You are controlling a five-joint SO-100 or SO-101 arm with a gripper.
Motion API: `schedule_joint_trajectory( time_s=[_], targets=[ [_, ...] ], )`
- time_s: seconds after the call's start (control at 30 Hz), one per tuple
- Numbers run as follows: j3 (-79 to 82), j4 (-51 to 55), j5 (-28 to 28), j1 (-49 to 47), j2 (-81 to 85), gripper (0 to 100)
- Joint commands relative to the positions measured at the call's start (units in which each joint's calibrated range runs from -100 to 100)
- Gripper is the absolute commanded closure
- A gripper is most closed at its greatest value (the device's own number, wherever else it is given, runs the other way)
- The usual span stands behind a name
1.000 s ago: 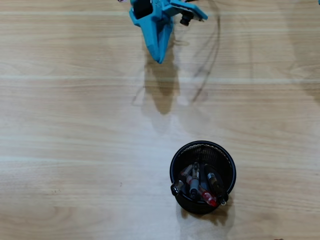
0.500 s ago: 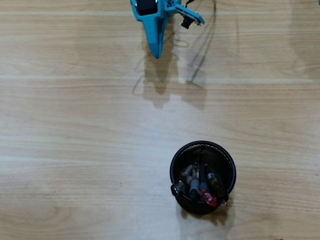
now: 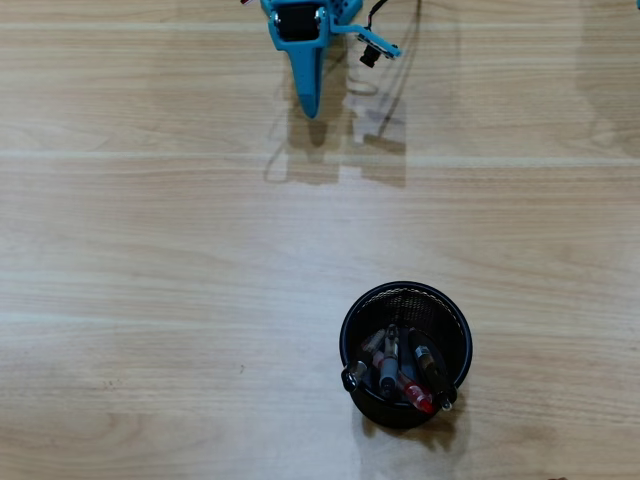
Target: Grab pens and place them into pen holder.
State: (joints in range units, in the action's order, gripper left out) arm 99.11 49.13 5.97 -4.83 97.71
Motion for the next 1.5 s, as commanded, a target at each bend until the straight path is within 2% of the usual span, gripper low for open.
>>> schedule_joint_trajectory(
  time_s=[0.0, 0.13, 0.37, 1.47],
  targets=[
    [-0.28, 0.50, -0.21, 0.15, 0.86, 98],
    [-0.82, 2.13, 0.15, -2.57, 0.86, 98],
    [-0.73, 2.13, 0.20, 3.78, 0.78, 98],
    [-0.64, 2.13, 0.25, 3.69, 0.69, 98]
  ],
)
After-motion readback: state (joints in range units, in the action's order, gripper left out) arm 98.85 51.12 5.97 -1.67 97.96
